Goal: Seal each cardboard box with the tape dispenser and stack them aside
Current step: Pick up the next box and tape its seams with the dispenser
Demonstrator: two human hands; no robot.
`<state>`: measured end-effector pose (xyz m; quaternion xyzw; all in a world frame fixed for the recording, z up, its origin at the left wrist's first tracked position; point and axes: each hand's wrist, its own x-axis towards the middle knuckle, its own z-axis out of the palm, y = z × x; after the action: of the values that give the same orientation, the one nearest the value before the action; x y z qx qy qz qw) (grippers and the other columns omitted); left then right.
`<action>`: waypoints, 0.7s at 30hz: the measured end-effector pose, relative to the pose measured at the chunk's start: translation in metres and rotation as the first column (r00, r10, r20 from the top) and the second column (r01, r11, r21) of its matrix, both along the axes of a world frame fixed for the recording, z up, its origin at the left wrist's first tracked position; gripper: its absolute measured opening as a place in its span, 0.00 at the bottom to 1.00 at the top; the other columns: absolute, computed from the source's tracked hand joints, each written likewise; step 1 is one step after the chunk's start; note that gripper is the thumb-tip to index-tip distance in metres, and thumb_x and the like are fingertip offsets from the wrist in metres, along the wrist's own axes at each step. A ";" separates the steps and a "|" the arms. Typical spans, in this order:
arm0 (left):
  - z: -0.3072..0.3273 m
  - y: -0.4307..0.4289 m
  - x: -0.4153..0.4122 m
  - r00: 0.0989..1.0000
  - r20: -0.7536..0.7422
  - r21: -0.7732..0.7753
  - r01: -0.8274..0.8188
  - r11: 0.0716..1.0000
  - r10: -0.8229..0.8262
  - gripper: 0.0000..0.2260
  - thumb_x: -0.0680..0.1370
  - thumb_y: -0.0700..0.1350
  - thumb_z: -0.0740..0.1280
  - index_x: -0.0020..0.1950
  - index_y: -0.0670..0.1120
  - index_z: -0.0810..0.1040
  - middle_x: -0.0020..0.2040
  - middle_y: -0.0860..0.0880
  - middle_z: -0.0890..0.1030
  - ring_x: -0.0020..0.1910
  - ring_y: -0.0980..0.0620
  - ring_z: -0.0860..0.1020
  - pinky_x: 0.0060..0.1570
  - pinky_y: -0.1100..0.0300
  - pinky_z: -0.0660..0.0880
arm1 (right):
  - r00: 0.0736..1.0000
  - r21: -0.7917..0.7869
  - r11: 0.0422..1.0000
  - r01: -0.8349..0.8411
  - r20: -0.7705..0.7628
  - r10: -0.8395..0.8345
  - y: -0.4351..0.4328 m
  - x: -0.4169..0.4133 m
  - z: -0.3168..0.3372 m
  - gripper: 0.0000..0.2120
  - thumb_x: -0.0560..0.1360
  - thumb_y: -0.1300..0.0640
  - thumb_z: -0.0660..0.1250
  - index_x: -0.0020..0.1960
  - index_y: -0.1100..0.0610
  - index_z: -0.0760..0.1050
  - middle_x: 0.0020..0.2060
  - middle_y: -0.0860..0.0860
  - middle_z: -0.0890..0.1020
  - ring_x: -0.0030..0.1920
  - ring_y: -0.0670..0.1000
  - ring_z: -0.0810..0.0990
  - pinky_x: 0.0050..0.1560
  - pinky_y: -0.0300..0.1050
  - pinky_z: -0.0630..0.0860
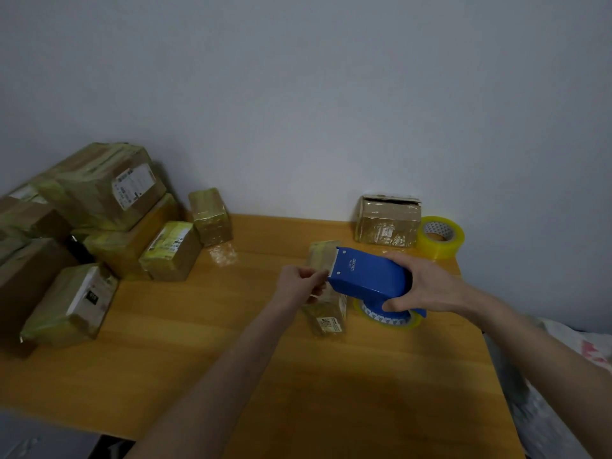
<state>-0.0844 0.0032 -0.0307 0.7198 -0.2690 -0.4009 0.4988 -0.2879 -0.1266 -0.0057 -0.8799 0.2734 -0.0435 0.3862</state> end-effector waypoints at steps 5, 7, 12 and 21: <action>-0.003 0.019 0.017 0.998 0.054 -0.024 -0.014 1.000 0.015 0.07 0.76 0.44 0.69 0.38 0.46 0.82 0.32 0.52 0.80 0.30 0.60 0.76 0.27 0.68 0.73 | 0.997 -0.060 0.996 -0.064 -0.046 0.062 0.003 0.001 0.006 0.31 0.65 0.55 0.78 0.62 0.41 0.67 0.51 0.41 0.77 0.50 0.44 0.78 0.49 0.42 0.79; -0.009 0.028 0.024 0.998 0.044 -0.017 -0.041 0.999 0.042 0.08 0.76 0.44 0.70 0.38 0.45 0.82 0.30 0.53 0.79 0.30 0.59 0.76 0.27 0.67 0.72 | 0.994 -0.041 0.996 -0.081 -0.081 0.078 0.004 0.000 0.007 0.30 0.66 0.55 0.78 0.62 0.42 0.67 0.52 0.43 0.77 0.51 0.45 0.78 0.49 0.43 0.79; -0.028 0.068 0.065 0.982 0.033 0.064 -0.189 0.980 0.187 0.07 0.78 0.45 0.67 0.43 0.43 0.82 0.39 0.48 0.78 0.38 0.53 0.77 0.31 0.63 0.74 | 0.990 -0.026 0.999 -0.046 -0.134 0.042 -0.008 -0.018 0.000 0.27 0.67 0.58 0.77 0.61 0.44 0.71 0.50 0.44 0.78 0.49 0.44 0.79 0.48 0.40 0.77; -0.054 0.063 0.054 0.980 0.039 0.056 -0.199 0.978 0.197 0.07 0.79 0.46 0.67 0.43 0.47 0.81 0.40 0.48 0.79 0.37 0.52 0.76 0.34 0.60 0.77 | 0.973 -0.050 0.999 0.005 -0.232 -0.017 -0.022 -0.024 -0.015 0.32 0.65 0.57 0.77 0.62 0.39 0.67 0.51 0.43 0.79 0.50 0.46 0.79 0.54 0.49 0.78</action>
<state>-0.0302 0.0662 -0.0846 0.7642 -0.1921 -0.3449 0.5101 -0.3116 -0.1484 -0.0202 -0.8866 0.3205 0.0509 0.3297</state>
